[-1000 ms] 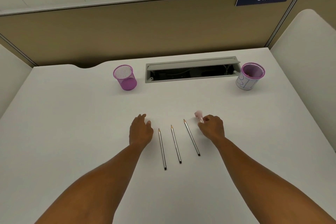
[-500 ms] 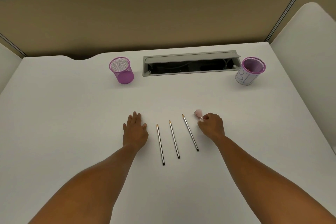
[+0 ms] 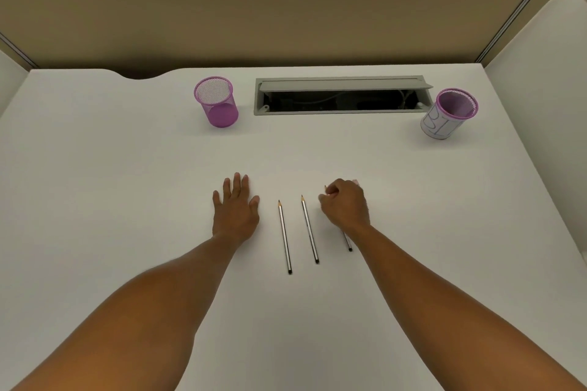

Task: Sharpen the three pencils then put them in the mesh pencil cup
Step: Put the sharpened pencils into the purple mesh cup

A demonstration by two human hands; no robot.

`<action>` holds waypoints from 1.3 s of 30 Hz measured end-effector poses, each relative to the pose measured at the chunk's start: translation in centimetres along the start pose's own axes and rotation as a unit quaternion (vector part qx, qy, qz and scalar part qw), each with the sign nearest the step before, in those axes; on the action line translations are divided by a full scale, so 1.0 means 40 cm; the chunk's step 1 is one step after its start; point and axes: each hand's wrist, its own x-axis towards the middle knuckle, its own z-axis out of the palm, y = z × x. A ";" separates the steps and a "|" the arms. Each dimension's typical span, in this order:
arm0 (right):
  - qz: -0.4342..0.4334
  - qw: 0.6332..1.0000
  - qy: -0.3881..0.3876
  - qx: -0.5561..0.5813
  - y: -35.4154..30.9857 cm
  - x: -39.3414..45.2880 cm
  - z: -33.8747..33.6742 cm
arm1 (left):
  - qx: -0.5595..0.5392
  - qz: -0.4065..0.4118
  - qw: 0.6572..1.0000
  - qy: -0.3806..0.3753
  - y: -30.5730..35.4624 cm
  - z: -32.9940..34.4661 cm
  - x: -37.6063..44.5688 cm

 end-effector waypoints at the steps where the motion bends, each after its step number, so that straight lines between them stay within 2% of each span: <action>1: 0.000 1.000 -0.017 0.004 -0.019 -0.002 0.016 | 0.002 0.003 1.000 0.006 -0.004 0.000 0.003; 7: -0.004 0.996 -0.084 -0.001 -0.090 -0.019 0.107 | 0.007 0.025 0.999 0.033 -0.028 0.004 0.018; 24: -0.018 0.986 -0.126 -0.106 -0.169 -0.028 0.172 | -0.009 0.018 0.993 0.119 -0.040 0.044 0.026; 32: -0.060 0.994 -0.080 -0.033 -0.297 0.083 0.130 | -0.022 0.009 0.991 0.129 -0.034 0.038 0.021; 39: -0.146 0.982 0.032 0.114 -0.523 0.175 0.062 | -0.022 0.003 0.993 0.119 -0.032 0.034 0.021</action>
